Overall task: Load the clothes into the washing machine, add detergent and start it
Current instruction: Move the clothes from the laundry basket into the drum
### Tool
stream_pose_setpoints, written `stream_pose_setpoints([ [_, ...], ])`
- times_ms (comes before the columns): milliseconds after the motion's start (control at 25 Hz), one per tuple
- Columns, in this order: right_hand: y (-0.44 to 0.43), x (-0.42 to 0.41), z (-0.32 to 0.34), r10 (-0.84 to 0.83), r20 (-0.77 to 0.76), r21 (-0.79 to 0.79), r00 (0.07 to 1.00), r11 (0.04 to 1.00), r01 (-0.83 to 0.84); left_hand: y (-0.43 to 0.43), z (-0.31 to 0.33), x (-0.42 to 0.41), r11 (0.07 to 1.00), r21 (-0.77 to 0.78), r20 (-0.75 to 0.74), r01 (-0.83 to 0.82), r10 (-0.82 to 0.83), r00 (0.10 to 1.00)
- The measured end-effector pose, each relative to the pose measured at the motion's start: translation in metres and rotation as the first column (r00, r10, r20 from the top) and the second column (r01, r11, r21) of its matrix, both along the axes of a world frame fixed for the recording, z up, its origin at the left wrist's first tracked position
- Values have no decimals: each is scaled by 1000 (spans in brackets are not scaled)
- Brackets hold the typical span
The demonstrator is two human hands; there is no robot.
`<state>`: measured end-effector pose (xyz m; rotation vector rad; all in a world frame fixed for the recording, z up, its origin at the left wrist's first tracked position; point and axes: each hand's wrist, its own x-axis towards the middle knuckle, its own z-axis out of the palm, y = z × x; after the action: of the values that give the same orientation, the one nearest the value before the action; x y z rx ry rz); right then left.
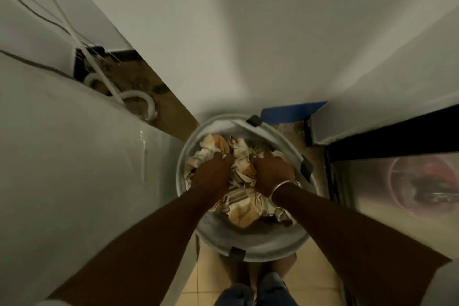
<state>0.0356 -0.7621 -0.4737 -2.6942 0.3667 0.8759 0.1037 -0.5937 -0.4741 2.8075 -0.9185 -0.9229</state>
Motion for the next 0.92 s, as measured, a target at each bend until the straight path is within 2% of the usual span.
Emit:
stream_pose_setpoints([
  [240, -15, -19, 115, 15, 78, 105, 997, 994, -23, 14, 134, -6, 992, -123, 19, 3, -1, 1000],
  [360, -16, -27, 184, 33, 190, 97, 981, 994, -52, 23, 199, -8, 980, -197, 53, 25, -15, 998],
  [600, -3, -30, 298, -80, 296, 180, 952, 983, 27, 37, 314, -5, 960, -280, 160, 19, 27, 987],
  [720, 8, -31, 345, -75, 361, 183, 929, 983, 8, 52, 355, -6, 947, -319, 202, 30, 37, 979],
  [920, 20, -41, 431, -51, 504, 133, 862, 991, -19, 71, 433, -19, 872, -484, 272, 66, 79, 959],
])
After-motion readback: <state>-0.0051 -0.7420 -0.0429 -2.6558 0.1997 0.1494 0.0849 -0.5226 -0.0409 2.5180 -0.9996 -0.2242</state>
